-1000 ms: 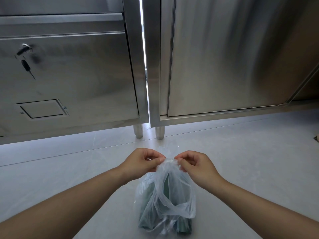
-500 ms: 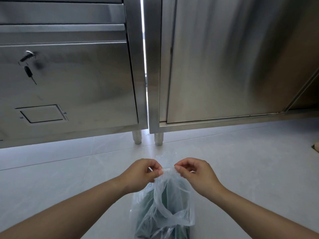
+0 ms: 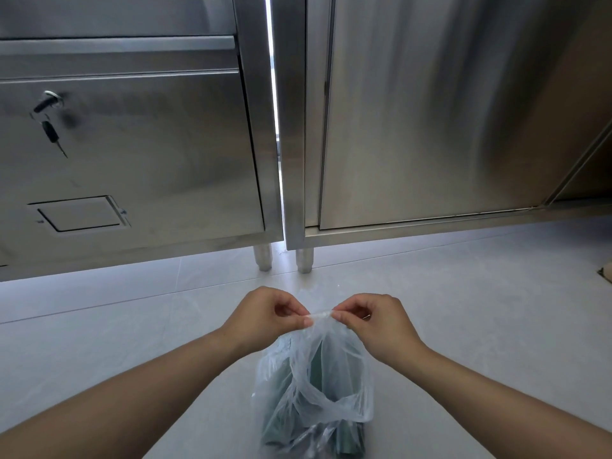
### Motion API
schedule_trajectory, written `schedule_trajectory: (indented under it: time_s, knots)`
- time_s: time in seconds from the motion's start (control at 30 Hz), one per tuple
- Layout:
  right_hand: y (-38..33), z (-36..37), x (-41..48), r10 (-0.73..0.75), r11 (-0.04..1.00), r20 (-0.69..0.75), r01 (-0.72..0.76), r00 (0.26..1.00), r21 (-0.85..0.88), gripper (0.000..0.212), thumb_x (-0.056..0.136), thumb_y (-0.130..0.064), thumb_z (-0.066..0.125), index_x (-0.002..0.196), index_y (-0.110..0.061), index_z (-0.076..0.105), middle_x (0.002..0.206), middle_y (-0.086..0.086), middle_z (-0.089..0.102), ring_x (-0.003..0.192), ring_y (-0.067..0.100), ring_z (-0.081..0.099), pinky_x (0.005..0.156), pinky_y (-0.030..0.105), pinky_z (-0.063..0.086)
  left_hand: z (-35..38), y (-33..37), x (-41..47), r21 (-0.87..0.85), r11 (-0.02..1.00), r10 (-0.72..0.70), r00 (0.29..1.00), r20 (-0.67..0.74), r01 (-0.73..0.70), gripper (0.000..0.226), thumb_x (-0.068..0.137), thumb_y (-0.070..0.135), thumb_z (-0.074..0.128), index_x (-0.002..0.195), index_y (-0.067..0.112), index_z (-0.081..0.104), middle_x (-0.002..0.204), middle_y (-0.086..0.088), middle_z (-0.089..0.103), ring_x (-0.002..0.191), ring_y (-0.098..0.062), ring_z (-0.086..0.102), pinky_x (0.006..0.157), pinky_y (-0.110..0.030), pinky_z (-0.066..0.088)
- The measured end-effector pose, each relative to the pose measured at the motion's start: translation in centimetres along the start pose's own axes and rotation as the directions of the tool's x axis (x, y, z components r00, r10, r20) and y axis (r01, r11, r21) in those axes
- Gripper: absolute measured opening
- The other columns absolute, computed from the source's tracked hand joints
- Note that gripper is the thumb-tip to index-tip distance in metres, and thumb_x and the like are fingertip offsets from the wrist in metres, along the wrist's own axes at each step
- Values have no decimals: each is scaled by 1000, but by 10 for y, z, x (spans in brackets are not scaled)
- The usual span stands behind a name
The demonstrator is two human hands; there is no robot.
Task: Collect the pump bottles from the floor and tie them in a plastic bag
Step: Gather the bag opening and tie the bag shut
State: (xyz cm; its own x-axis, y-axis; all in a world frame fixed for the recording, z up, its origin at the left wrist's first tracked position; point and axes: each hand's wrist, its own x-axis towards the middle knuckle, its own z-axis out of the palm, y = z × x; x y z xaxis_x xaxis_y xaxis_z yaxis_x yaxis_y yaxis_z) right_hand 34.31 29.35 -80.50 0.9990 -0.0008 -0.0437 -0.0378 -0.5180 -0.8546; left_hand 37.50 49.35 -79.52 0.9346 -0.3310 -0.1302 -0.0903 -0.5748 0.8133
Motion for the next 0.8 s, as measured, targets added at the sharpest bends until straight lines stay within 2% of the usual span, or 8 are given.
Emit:
schedule_trajectory:
  time_s: [0.1, 0.2, 0.3, 0.43, 0.53, 0.67, 0.73, 0.8]
  knots:
    - [1, 0, 2, 13, 1000, 10, -13, 1000, -20, 12, 82, -23, 71, 74, -32, 71, 75, -18, 69, 69, -1, 64, 56, 4, 44, -4, 1, 1, 3, 1000, -19, 999, -37, 19, 17, 69, 29, 81, 57, 35, 71, 62, 18, 71, 62, 2, 66, 53, -4, 45]
    - [2, 1, 3, 23, 999, 20, -22, 1000, -45, 10, 84, -22, 69, 76, -29, 70, 77, -14, 69, 72, 4, 63, 60, 7, 42, -5, 0, 2, -7, 999, -38, 998, -49, 38, 16, 69, 29, 81, 57, 33, 72, 61, 17, 71, 61, 2, 66, 52, -4, 45]
    - [4, -2, 4, 31, 998, 8, -30, 999, -54, 12, 84, -22, 69, 74, -29, 69, 75, -15, 68, 70, 4, 63, 57, 6, 42, -5, -1, 3, -60, 997, -56, 996, -65, 52, 12, 69, 30, 81, 60, 30, 74, 63, 16, 73, 61, 3, 66, 52, -4, 45]
    - [8, -8, 5, 36, 998, -12, -36, 999, -46, 15, 83, -22, 69, 70, -29, 69, 71, -13, 69, 64, -1, 62, 54, 5, 43, -7, -4, 4, -97, 993, -67, 994, -86, 59, 17, 71, 28, 80, 57, 30, 71, 57, 18, 69, 55, 6, 62, 49, -4, 42]
    - [10, -10, 4, 42, 997, 0, -42, 999, -71, 19, 83, -22, 69, 67, -32, 66, 68, -14, 68, 62, -6, 61, 53, 3, 42, -9, -8, 3, -67, 995, -72, 994, -76, 67, 17, 73, 29, 79, 58, 29, 71, 54, 19, 67, 53, 7, 59, 47, -4, 41]
    - [25, -24, -1, 92, 990, -9, -92, 996, -103, 18, 84, -22, 68, 67, -30, 65, 67, -13, 68, 63, -4, 63, 53, 4, 43, -20, -25, -1, 34, 994, -100, 988, -116, 105, 18, 75, 31, 77, 59, 28, 69, 49, 17, 63, 49, 6, 55, 44, -6, 39]
    - [34, -32, -5, 126, 987, 10, -125, 992, -100, 17, 84, -20, 68, 68, -27, 66, 67, -11, 69, 62, -4, 63, 56, 7, 45, -24, -33, -3, 56, 990, -121, 988, -100, 127, 19, 76, 32, 76, 59, 28, 69, 50, 17, 63, 49, 4, 56, 45, -6, 39]
    - [42, -34, -7, 158, 986, 53, -155, 986, -54, 14, 84, -17, 68, 71, -22, 68, 65, -8, 69, 60, 0, 64, 65, 17, 52, -22, -36, -3, 40, 990, -134, 990, -33, 136, 16, 77, 32, 75, 63, 26, 69, 57, 13, 67, 56, 0, 61, 52, -12, 47]
